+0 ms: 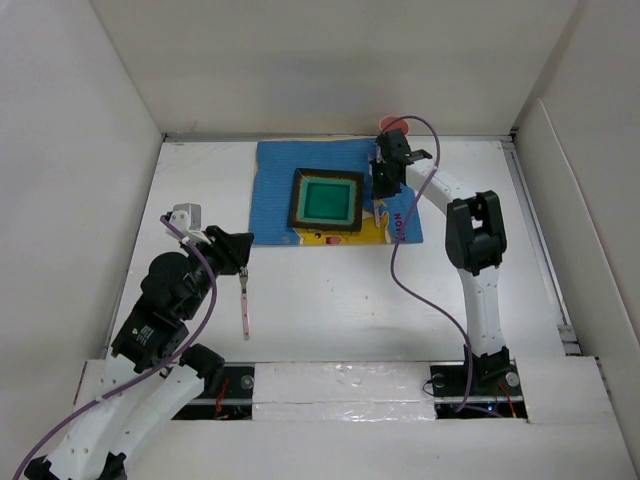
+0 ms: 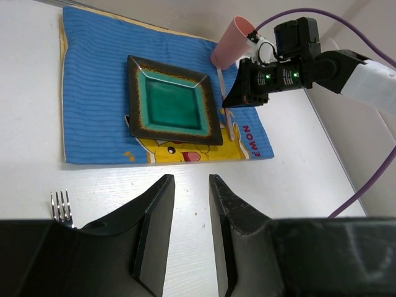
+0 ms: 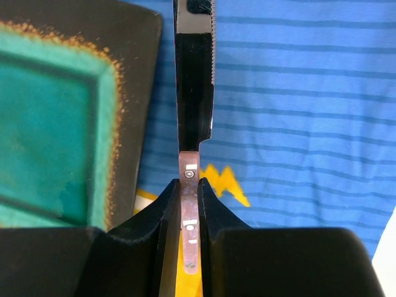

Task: Set the dinner table for one person

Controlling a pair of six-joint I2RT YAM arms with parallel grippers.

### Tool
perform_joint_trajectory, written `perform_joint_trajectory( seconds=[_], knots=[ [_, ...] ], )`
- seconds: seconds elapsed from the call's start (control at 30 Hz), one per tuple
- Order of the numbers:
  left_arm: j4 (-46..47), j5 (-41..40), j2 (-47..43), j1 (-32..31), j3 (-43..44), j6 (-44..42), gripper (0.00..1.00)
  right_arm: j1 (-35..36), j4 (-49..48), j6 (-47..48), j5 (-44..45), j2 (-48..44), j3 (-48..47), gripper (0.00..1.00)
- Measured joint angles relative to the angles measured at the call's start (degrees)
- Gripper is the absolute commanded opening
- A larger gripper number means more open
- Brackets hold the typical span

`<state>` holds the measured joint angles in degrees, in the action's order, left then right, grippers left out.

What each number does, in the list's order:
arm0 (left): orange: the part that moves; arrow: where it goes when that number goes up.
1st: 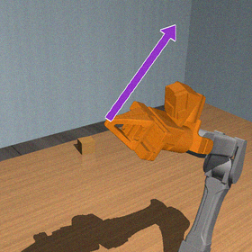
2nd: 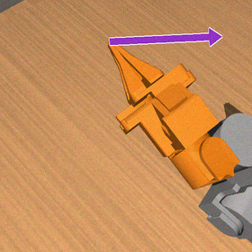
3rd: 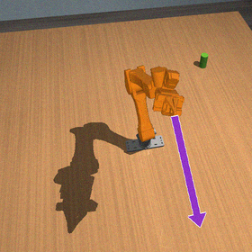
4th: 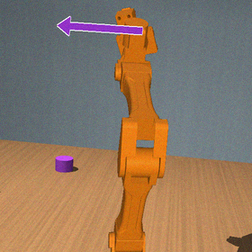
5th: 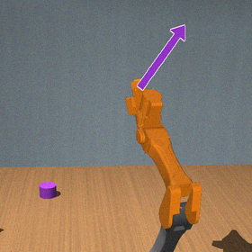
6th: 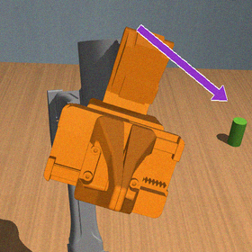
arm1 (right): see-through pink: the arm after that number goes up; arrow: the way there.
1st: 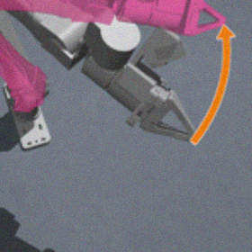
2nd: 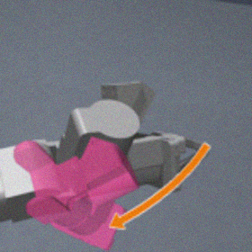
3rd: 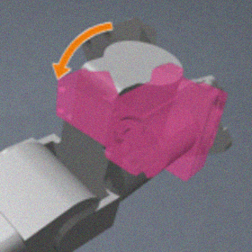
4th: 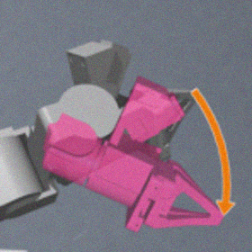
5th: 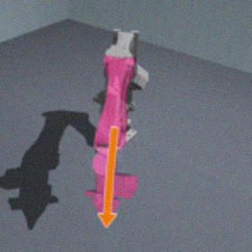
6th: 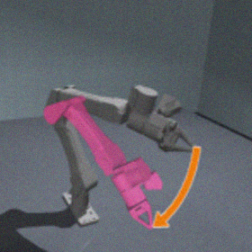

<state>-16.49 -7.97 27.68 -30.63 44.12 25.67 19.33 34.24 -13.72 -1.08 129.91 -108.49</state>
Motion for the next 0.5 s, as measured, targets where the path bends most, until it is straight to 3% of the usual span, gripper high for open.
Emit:
perform_joint_trajectory(
  seconds=[0.4, 0.5],
  knots=[
    [0.0, -0.09, 0.04, 0.0, 0.0, 0.02, 0.27, -0.24, -0.55, -0.42, 0.26, 2.47, -0.24, 0.0],
    [0.0, -0.13, 0.09, 0.0, 0.0, 0.02, 0.27, -0.48, -0.57, -0.68, 0.66, 2.47, -0.22, 0.11]
  ],
)
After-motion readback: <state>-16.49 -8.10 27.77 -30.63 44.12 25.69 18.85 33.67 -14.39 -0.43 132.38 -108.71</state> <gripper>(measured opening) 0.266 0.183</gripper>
